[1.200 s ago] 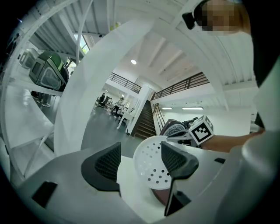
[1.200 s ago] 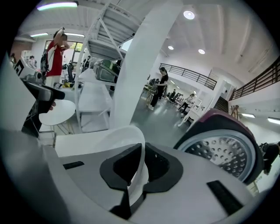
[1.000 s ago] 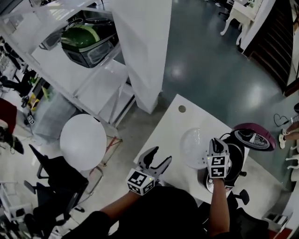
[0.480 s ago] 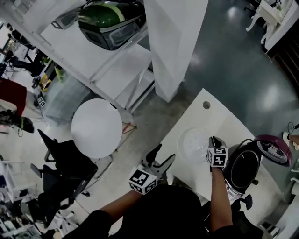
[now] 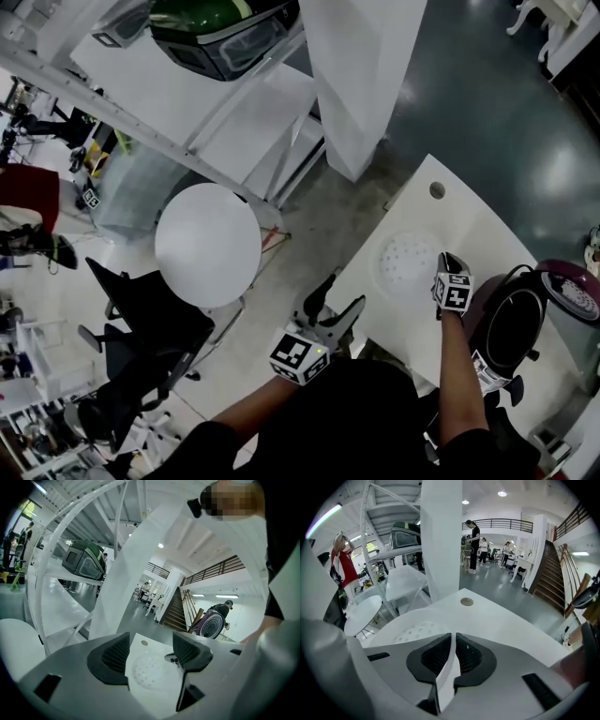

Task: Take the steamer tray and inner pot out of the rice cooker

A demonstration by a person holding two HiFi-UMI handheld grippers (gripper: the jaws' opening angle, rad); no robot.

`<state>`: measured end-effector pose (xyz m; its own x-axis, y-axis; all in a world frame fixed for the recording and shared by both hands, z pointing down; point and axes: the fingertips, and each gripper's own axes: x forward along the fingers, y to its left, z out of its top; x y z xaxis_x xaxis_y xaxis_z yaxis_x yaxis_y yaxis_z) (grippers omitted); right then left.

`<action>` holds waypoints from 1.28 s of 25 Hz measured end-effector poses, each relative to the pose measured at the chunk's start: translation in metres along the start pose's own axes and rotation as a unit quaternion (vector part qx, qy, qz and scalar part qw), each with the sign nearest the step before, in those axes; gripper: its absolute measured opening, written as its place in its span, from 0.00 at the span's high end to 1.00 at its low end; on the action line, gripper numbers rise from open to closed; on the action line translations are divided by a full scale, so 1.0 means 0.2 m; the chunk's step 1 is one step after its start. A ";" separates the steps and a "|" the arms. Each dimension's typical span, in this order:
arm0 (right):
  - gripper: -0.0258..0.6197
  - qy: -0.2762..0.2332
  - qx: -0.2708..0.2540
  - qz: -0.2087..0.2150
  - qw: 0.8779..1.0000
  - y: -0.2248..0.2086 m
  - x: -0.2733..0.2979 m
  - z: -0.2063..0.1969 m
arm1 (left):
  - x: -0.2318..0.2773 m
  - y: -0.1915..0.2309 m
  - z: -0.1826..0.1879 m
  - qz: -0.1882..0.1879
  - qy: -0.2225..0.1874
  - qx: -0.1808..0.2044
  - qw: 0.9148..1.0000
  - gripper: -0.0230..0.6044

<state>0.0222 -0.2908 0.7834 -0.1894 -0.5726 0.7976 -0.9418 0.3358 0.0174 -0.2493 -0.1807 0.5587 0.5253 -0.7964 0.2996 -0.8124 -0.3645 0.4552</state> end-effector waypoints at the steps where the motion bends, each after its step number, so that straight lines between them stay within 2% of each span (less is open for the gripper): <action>1: 0.93 -0.003 0.013 -0.001 1.000 -0.01 0.02 -0.02 | 0.00 0.00 -0.01 -0.001 0.002 0.000 1.000 0.54; 8: 0.93 -0.007 0.071 -0.021 0.997 0.00 0.16 -0.12 | 0.00 -0.01 -0.06 -0.015 0.026 -0.005 1.000 0.54; 14: 0.93 0.016 0.073 -0.012 0.997 0.04 0.22 -0.20 | 0.03 -0.06 -0.08 -0.034 0.030 0.007 0.999 0.54; 19: 0.93 -0.003 0.071 -0.002 0.997 0.04 0.17 -0.14 | 0.04 -0.12 -0.09 -0.049 0.036 0.013 0.998 0.54; 22: 0.89 -0.016 0.085 0.010 0.996 0.06 0.11 -0.11 | 0.05 -0.16 -0.09 -0.062 0.039 0.018 0.997 0.54; 26: 0.89 -0.038 0.105 0.016 0.994 0.10 -0.04 -0.10 | 0.07 -0.18 -0.03 -0.074 0.030 0.026 0.996 0.55; 29: 0.91 -0.072 0.116 0.028 0.990 0.14 -0.19 -0.03 | 0.11 -0.21 0.04 -0.092 0.014 0.020 0.995 0.63; 32: 0.93 -0.114 0.142 0.037 0.983 0.15 -0.37 0.05 | 0.12 -0.26 0.13 -0.110 -0.026 0.013 0.994 0.82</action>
<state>0.0047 -0.2459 0.7181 -0.2876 -0.7179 0.6339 -0.9563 0.1794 -0.2308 -0.2012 -0.1932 0.5207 0.6775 -0.7197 0.1520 -0.6864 -0.5442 0.4823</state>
